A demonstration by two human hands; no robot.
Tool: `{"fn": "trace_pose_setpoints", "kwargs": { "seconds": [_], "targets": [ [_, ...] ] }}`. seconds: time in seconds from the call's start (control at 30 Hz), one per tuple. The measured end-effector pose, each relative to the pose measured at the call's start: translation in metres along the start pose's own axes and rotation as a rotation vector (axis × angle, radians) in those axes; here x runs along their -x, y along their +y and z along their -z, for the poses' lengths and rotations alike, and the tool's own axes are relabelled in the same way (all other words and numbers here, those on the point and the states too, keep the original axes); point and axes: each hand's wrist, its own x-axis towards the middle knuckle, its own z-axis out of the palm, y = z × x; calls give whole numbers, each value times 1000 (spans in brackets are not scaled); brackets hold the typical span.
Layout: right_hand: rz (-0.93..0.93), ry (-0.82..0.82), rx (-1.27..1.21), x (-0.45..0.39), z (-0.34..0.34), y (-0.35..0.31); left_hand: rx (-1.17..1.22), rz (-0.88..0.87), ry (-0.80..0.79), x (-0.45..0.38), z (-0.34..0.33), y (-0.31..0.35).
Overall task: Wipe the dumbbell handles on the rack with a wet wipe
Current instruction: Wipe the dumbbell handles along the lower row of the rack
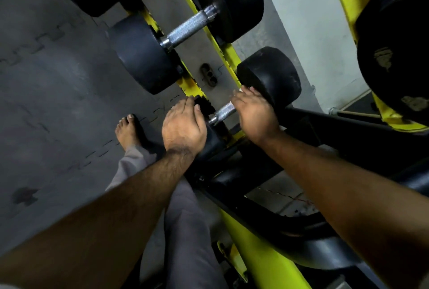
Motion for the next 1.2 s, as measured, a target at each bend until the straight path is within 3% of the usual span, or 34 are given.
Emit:
{"fn": "trace_pose_setpoints", "kwargs": {
  "seconds": [0.03, 0.17, 0.27, 0.33, 0.47, 0.63, 0.9, 1.07, 1.2],
  "targets": [
    [-6, -39, 10, 1, -2, -11, 3, 9, 3, 0, 0, 1],
    [280, -95, -164, 8, -14, -42, -2, 34, 10, 0, 0, 3],
    [186, -41, -111, -5, -9, -4, -13, 23, 21, 1, -1, 2],
    [114, -73, -79, -2, -7, -13, -10, 24, 24, 2, 1, 3],
    [275, -77, -134, 14, -16, -28, 1, 16, 34, 1, 2, 4],
    [10, -19, 69, 15, -7, -4, 2, 26, 28, 0, 1, 3],
    [-52, -98, 299, 32, -8, -14, 2, 40, 25, 2, 2, 4],
    [220, -127, 135, 31, -14, -30, 1, 30, 29, 2, 3, 5],
    [248, -74, 108, 13, -12, -8, -5, 37, 15, 1, 2, 4]
  ]
}}
